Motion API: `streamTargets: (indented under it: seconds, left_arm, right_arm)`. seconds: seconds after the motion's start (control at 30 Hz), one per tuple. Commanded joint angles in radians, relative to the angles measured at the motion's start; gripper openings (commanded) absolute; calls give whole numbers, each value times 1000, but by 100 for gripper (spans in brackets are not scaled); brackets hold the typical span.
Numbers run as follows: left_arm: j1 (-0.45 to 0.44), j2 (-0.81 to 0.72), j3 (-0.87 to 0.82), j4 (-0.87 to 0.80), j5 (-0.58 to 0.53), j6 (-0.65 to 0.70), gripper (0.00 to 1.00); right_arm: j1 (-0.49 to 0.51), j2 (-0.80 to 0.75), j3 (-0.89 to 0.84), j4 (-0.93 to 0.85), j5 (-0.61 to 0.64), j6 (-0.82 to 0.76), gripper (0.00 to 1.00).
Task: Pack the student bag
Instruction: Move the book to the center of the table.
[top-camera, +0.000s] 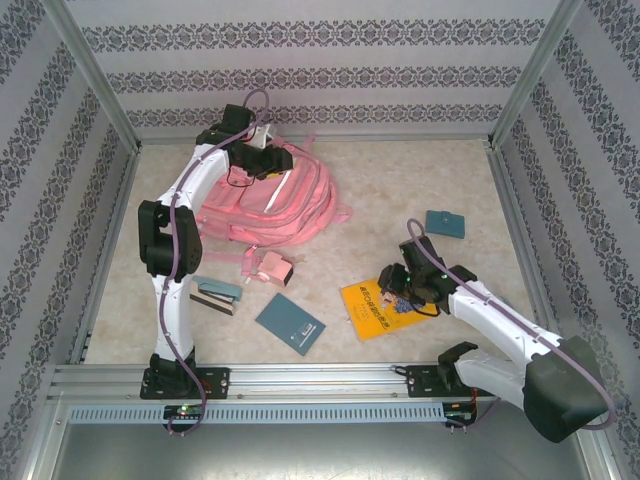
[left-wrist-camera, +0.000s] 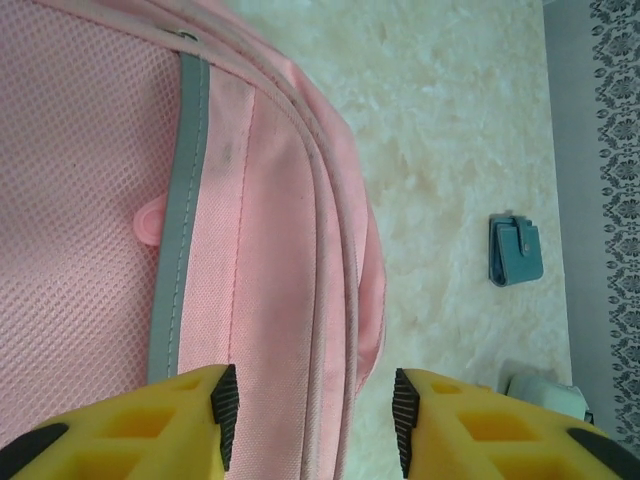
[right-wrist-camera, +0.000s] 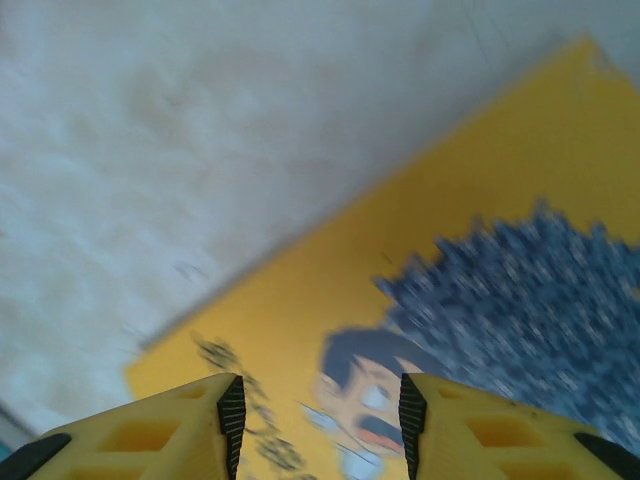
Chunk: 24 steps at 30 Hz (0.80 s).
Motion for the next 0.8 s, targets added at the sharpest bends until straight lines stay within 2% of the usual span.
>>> streamTargets:
  seconds: [0.0,0.17,0.33,0.77]
  left_arm:
    - [-3,-70,-19,61,2,-31,48]
    - [-19,-94,-39,63,-14,-39,49]
    - [-44,-160,-144,110,-34,-55,49]
    - [-137,-252,-319,145,-61,-71,49]
  right_arm:
    - [14,-1,-44,-18,51,22,46]
    - [-6,78,-57,129,37,-18,46]
    - [-73,191,-27,295,-17,-56,46]
    - [-141,566,317,359,-66,-188,46]
